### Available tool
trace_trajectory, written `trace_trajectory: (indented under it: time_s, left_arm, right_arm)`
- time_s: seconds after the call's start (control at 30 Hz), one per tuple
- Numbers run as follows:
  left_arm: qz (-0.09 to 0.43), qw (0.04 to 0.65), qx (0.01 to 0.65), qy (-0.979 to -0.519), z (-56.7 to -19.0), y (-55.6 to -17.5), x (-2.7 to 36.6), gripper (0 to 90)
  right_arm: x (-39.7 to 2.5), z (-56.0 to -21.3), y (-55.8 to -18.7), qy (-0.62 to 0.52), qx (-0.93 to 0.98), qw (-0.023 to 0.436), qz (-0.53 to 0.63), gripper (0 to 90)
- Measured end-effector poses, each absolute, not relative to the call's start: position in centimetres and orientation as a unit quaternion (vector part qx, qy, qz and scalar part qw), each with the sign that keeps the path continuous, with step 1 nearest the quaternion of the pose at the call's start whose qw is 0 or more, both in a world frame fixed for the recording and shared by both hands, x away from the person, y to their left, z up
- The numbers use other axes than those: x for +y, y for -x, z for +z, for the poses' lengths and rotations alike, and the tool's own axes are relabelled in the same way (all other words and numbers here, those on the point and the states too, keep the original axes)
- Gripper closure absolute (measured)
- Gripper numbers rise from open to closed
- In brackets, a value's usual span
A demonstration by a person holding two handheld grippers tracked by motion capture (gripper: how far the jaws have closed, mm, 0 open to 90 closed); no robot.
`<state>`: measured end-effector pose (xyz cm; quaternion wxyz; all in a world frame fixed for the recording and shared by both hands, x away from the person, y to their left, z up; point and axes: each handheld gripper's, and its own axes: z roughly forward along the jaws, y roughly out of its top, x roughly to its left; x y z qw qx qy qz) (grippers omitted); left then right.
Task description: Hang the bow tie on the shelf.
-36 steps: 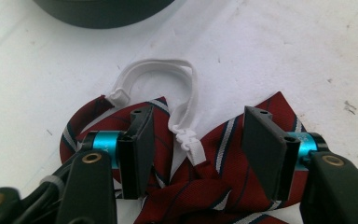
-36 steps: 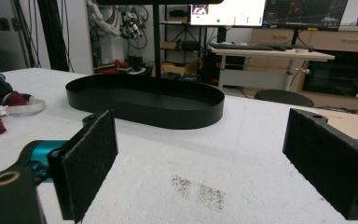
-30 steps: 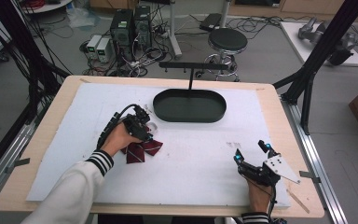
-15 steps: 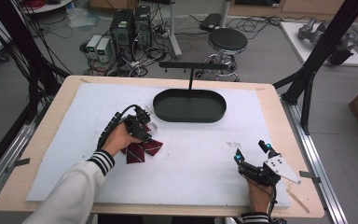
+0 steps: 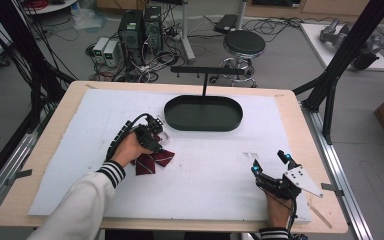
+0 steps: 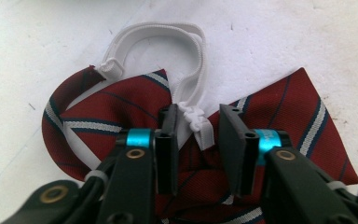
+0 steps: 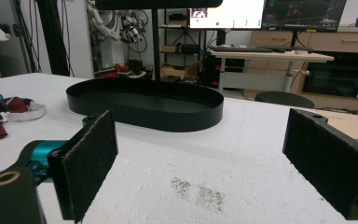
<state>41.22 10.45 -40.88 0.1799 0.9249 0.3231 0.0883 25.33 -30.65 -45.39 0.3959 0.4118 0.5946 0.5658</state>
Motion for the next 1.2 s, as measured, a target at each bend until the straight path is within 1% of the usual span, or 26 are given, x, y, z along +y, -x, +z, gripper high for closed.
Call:
trace_trajectory:
  time_s: [0.1,0.2,0.27,0.33,0.67,1.03,1.2]
  left_arm:
    - [0.087,0.180,0.323,-0.925,-40.9,-41.2,10.6,71.7]
    - [0.089,0.179,0.316,-0.928,-40.9,-41.2,10.6,75.7]
    - [0.085,0.178,0.315,-0.929,-41.0,-41.2,10.6,82.0]
    - [0.087,0.177,0.312,-0.930,-41.0,-41.2,10.6,83.0]
    - [0.095,0.193,0.309,-0.927,-40.8,-41.1,10.8,84.7]
    - [0.096,0.249,0.316,-0.910,-39.6,-41.0,11.8,84.7]
    - [0.097,0.261,0.320,-0.906,-39.4,-41.0,12.2,84.7]
  right_arm:
    - [-30.6,-45.4,-25.3,-0.412,0.595,0.395,0.566,9.2]
    - [-30.6,-45.4,-25.3,-0.413,0.595,0.395,0.565,9.1]
    - [-30.6,-45.4,-25.3,-0.412,0.595,0.395,0.566,9.2]
    - [-30.6,-45.4,-25.3,-0.411,0.595,0.396,0.566,9.2]
    - [-30.7,-45.4,-25.3,-0.411,0.595,0.397,0.566,9.2]
    - [-30.6,-45.4,-25.3,-0.411,0.595,0.396,0.566,9.1]
    - [-30.6,-45.4,-25.3,-0.411,0.595,0.396,0.566,9.2]
